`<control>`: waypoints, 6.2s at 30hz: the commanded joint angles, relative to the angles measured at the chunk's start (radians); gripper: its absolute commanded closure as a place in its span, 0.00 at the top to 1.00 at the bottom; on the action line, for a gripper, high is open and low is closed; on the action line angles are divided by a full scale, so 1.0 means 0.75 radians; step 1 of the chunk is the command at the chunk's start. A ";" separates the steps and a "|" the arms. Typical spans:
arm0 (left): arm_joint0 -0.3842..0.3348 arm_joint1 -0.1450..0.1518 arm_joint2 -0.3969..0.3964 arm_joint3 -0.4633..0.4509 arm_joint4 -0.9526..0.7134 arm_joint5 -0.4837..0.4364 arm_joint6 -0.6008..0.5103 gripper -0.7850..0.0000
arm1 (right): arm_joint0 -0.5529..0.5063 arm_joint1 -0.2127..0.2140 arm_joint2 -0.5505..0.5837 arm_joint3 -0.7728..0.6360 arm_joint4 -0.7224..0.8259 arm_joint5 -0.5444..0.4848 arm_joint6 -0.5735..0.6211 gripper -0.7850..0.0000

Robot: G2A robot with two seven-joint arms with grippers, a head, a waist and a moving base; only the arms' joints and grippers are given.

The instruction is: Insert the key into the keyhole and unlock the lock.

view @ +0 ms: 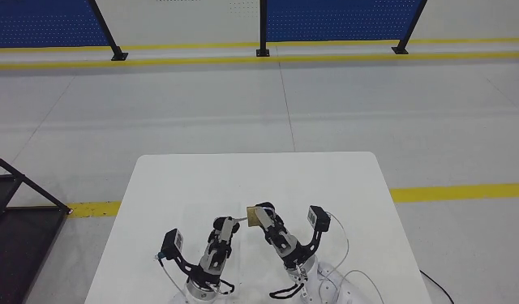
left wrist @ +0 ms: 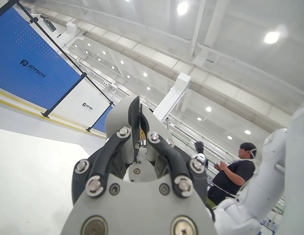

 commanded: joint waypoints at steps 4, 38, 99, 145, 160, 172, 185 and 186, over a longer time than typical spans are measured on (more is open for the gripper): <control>-0.007 -0.008 0.009 0.005 0.001 0.004 -0.007 0.00 | 0.000 0.000 0.000 0.000 0.000 0.000 0.000 0.00; 0.007 -0.041 0.010 0.009 0.056 0.027 -0.015 1.00 | -0.041 -0.008 0.046 -0.048 0.020 0.035 0.087 0.00; 0.072 0.034 -0.248 -0.087 0.303 -0.050 -0.367 0.00 | -0.129 0.032 0.168 -0.153 0.004 0.069 0.372 0.00; -0.001 0.011 -0.121 0.067 1.225 1.115 0.301 0.00 | -0.127 0.037 0.180 -0.155 0.042 0.103 0.422 0.00; -0.036 0.000 -0.101 0.108 1.360 1.409 0.308 0.00 | -0.132 0.038 0.182 -0.162 0.034 0.109 0.425 0.00; 0.023 0.017 -0.156 0.042 1.070 1.088 0.388 1.00 | -0.135 0.041 0.206 -0.152 0.034 0.127 0.403 0.00; 0.313 0.108 -0.661 -0.151 0.837 0.729 0.187 1.00 | 0.076 0.002 0.001 0.013 -0.063 0.585 0.905 0.00; 0.327 0.111 -0.688 -0.156 0.827 0.722 0.172 1.00 | 0.099 -0.007 -0.037 0.025 -0.094 0.628 0.942 0.00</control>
